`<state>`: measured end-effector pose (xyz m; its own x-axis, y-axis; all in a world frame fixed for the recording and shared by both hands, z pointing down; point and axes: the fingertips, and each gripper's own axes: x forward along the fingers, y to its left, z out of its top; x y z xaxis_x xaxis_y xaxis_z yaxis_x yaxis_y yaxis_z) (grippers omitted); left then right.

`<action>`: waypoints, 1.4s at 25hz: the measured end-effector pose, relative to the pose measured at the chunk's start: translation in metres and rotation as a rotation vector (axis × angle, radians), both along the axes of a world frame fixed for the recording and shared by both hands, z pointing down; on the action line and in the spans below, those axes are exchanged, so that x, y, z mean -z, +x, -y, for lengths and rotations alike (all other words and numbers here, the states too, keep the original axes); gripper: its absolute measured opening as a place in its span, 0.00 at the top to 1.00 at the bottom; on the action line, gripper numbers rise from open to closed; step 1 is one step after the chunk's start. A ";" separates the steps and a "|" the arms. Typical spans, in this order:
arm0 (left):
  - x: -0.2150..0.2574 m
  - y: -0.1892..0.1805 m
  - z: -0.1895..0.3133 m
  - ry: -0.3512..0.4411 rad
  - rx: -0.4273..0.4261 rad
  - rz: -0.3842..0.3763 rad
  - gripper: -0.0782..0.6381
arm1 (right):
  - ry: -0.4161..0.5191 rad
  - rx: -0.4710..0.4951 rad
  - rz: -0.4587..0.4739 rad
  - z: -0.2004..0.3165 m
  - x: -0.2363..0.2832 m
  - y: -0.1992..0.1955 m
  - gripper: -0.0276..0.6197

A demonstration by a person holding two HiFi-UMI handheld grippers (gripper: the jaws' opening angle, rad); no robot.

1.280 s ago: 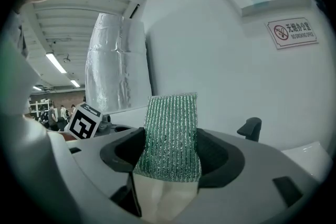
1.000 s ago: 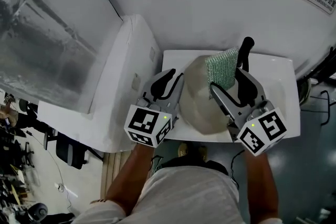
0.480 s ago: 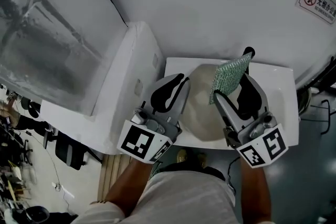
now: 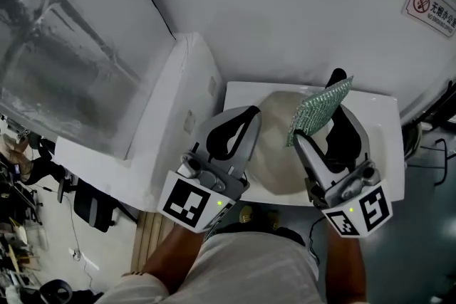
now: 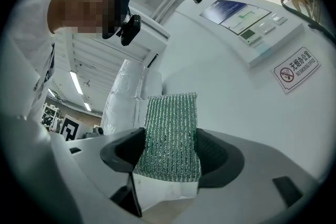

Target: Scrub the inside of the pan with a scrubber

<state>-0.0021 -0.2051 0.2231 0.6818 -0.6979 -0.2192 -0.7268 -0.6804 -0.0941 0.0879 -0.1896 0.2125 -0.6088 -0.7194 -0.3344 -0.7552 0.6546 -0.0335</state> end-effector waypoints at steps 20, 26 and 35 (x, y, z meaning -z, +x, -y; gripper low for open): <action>-0.002 0.005 -0.007 -0.005 -0.035 0.007 0.87 | 0.007 -0.035 -0.049 -0.007 -0.003 -0.010 0.49; -0.002 0.004 -0.008 -0.005 -0.037 0.004 0.87 | 0.005 -0.033 -0.047 -0.007 -0.003 -0.011 0.49; -0.003 0.004 -0.009 -0.010 -0.044 0.010 0.87 | -0.003 -0.033 -0.049 -0.008 -0.004 -0.012 0.49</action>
